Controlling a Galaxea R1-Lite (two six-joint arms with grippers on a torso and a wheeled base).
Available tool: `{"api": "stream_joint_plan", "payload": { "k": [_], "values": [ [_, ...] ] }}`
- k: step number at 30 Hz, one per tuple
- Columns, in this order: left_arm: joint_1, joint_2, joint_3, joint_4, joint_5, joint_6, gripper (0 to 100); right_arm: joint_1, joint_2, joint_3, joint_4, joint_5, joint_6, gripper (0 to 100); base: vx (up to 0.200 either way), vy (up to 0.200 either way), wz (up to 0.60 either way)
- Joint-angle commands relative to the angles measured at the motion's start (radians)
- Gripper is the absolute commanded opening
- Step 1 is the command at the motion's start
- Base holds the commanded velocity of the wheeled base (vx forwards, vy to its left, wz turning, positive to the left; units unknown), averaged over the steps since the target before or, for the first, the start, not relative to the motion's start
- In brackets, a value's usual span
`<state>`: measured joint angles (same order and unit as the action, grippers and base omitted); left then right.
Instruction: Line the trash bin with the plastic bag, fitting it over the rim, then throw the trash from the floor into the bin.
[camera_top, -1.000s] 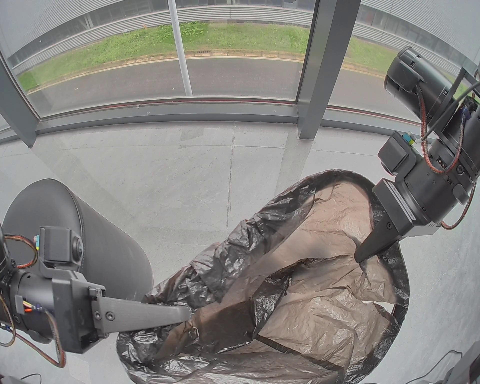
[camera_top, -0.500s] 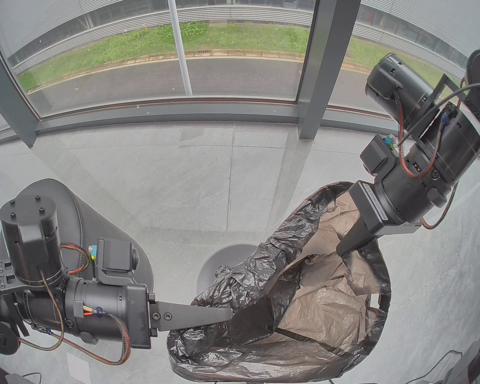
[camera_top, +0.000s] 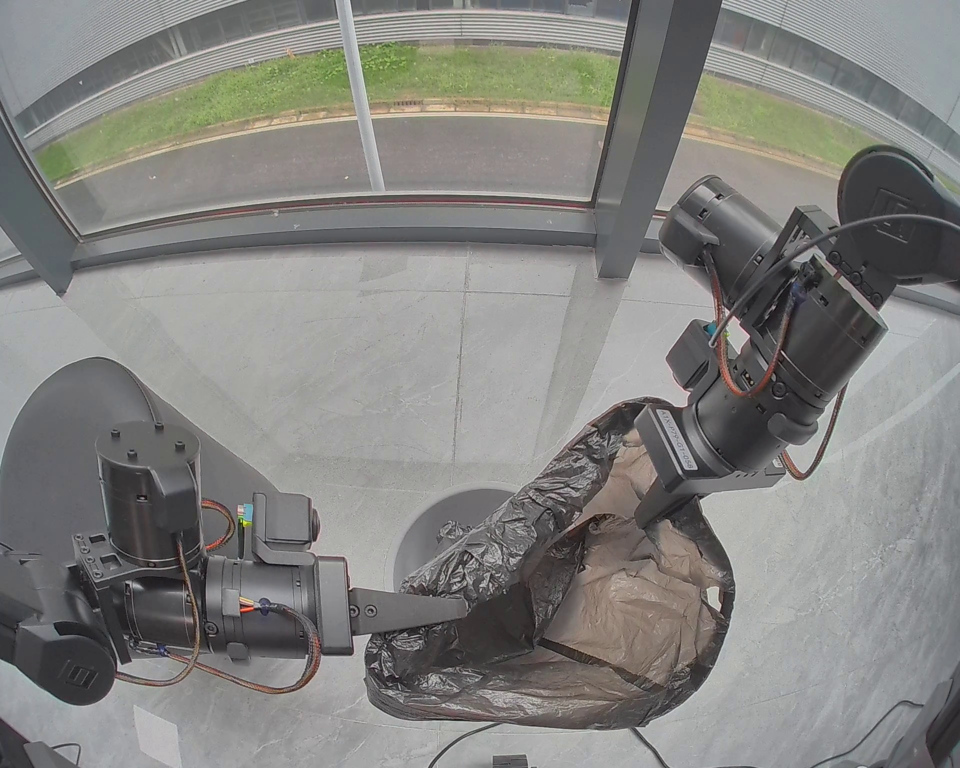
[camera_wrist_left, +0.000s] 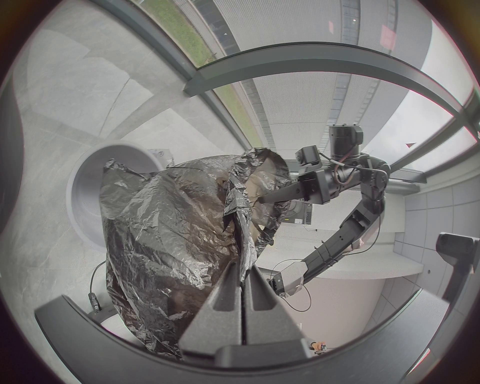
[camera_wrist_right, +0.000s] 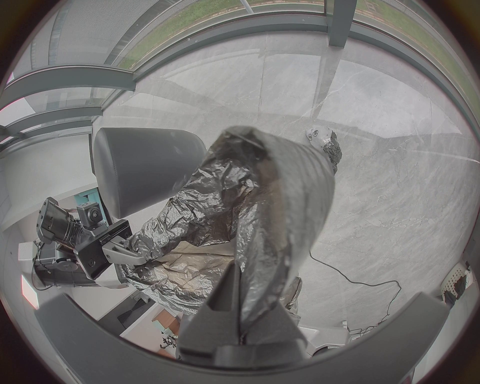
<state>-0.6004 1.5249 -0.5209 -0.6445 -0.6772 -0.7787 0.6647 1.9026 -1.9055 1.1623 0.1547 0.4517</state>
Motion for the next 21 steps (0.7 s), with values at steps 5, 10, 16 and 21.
{"api": "stream_joint_plan", "payload": {
  "k": [5,10,16,21],
  "values": [
    [0.001,0.043,0.004,-0.004,-0.001,0.001,0,-0.022,-0.008,0.000,-0.009,-0.003,-0.004,0,0.000,0.000,0.00],
    [0.018,0.124,0.012,-0.064,0.001,0.003,0,-0.022,0.021,0.037,-0.038,0.000,-0.001,0,0.000,0.000,0.00],
    [0.093,0.198,0.019,-0.147,0.004,-0.002,0,-0.022,0.052,0.115,-0.187,0.000,-0.002,0,0.000,0.000,0.00],
    [0.186,0.258,0.010,-0.156,0.008,0.007,0,-0.023,0.130,0.224,-0.414,0.000,-0.005,0,0.000,0.000,0.00]
  ]
}}
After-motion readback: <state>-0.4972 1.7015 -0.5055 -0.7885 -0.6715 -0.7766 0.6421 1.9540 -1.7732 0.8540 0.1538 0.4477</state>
